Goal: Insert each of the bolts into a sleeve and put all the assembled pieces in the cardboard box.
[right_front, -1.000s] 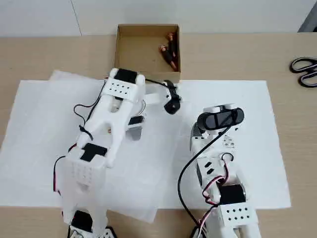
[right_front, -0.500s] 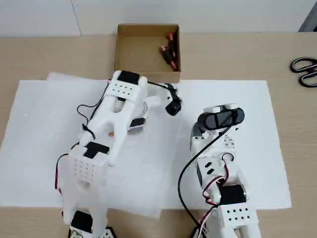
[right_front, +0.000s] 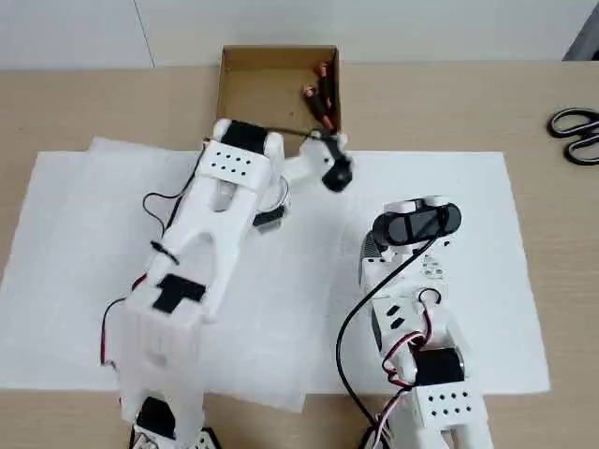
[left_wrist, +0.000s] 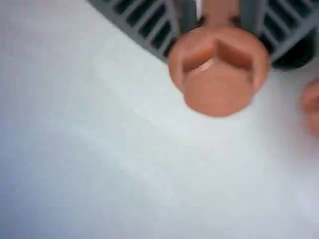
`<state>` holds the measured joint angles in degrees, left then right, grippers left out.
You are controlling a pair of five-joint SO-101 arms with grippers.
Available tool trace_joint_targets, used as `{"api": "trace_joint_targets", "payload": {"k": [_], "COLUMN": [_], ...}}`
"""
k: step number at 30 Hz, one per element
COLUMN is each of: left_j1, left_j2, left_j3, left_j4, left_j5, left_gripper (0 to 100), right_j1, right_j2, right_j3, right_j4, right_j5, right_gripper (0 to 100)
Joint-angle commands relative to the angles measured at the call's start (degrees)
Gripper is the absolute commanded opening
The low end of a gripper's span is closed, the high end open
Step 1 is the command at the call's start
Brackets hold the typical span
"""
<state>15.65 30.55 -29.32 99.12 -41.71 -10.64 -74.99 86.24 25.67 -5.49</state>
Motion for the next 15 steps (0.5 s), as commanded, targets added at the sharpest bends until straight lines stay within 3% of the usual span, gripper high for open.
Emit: {"api": "trace_joint_targets", "payload": {"k": [1, 9, 15], "left_j1": [1.3, -0.4, -0.2], "left_j2": [-10.4, -26.9, -42.3], "left_j3": [-2.0, 1.6, 1.9], "left_j4": [1.3, 1.2, 0.9], "left_j5": [5.6, 17.7, 30.6], "left_gripper": [1, 1, 1], "right_j1": [-0.5, -9.4, -13.2], "right_j2": [-0.5, -0.5, -0.5], "right_j3": [-0.5, -0.4, -0.8], "right_j4": [-1.2, -1.2, -1.8], "right_j5": [-0.4, -0.3, -0.3], "right_gripper": [0.4, 0.4, 0.4]}}
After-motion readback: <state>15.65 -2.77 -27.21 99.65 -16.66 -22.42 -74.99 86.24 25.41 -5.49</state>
